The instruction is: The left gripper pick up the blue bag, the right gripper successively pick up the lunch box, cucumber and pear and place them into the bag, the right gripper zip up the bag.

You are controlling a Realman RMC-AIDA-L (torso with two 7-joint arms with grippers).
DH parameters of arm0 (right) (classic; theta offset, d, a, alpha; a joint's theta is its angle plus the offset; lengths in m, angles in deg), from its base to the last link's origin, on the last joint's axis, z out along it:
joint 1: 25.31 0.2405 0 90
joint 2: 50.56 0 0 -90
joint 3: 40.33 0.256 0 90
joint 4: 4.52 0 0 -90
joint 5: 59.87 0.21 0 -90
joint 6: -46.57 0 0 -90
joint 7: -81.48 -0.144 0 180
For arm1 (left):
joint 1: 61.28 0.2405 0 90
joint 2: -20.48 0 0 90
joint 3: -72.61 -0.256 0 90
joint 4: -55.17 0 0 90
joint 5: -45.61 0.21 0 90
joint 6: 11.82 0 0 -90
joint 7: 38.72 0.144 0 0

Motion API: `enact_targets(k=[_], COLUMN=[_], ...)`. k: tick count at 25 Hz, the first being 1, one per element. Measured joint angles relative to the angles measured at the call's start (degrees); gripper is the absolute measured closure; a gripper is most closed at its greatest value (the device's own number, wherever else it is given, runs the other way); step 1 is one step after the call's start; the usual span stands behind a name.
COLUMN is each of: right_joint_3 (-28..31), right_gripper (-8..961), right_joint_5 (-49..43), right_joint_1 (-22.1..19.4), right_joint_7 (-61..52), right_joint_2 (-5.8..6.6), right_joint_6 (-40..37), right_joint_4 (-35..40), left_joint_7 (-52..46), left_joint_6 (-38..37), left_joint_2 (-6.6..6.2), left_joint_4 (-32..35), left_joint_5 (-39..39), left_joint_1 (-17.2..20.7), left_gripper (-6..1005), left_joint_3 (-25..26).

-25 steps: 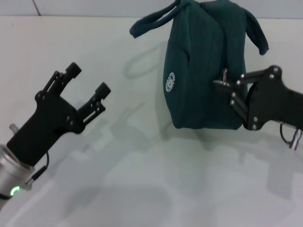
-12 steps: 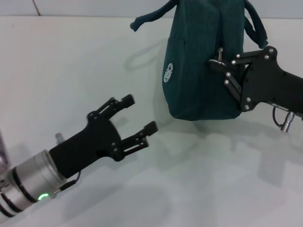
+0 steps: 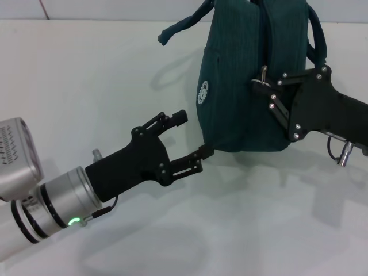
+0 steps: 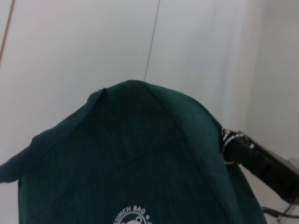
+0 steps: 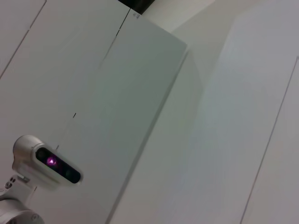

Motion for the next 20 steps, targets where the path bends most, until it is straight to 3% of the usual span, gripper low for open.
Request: enact_targets(k=[20], right_joint_3=[-0.7], right_gripper=[939], right_joint_5=[0.0], right_joint_1=[2.7], right_joint_7=[-0.5], right_joint_2=[0.00], right_joint_6=[1.2], right_joint_4=[-3.6], left_joint_7=[3.4], left_joint_6=[-1.6], left_joint_2=[0.15], left_joint_4=[-0.2], left_joint_5=[-1.6], left_joint_1=[-0.3], left_gripper=[132], left_joint_3=[-1.6])
